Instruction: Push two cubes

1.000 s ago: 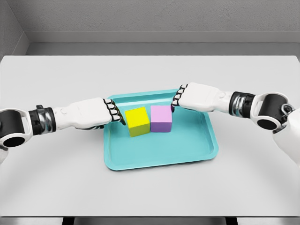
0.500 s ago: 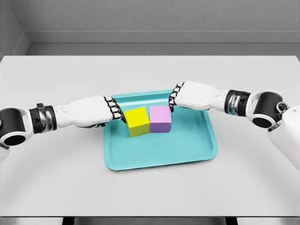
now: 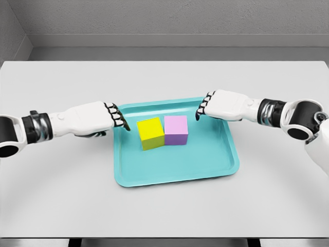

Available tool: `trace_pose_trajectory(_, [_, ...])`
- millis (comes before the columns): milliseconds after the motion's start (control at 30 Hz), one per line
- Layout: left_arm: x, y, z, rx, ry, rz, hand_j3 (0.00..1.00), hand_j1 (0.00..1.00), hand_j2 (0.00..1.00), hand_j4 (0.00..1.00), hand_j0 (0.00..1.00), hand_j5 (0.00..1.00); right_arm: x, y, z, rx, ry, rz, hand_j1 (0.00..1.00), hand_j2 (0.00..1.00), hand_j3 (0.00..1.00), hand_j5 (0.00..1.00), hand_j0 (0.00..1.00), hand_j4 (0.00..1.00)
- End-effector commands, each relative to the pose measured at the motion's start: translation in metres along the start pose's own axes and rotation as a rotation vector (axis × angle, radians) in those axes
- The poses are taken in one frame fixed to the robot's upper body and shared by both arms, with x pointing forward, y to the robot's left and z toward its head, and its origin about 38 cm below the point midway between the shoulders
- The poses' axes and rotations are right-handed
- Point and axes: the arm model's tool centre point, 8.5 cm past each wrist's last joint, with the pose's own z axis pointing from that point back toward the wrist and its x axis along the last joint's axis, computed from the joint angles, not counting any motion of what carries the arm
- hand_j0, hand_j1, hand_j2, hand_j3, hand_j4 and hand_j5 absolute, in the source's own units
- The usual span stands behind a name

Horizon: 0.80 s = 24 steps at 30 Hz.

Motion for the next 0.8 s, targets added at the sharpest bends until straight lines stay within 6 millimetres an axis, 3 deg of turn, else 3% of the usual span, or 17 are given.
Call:
trace_pose_trajectory(0, [-0.002,0.0,0.003,0.002,0.007,0.006,0.74,0.74,0.74,0.74,0.74,0.74,0.002,0.001,-0.004,-0.004,-0.007,-0.01,0.64,0.64,0.64,0.64,0.64,0.64])
trace_pose_trajectory(400, [-0.005,0.001,0.005,0.005,0.016,0.007,0.74,0.74,0.74,0.74,0.74,0.74,0.014,0.004,-0.025,0.0,-0.036,-0.023,0.64,0.64,0.64,0.64,0.64,0.64])
trace_pose_trajectory(767, [-0.005,0.001,0.005,0.005,0.016,0.008,0.74,0.74,0.74,0.74,0.74,0.74,0.018,0.0,-0.03,-0.009,-0.041,-0.012,0.64,0.64,0.64,0.64,0.64,0.64])
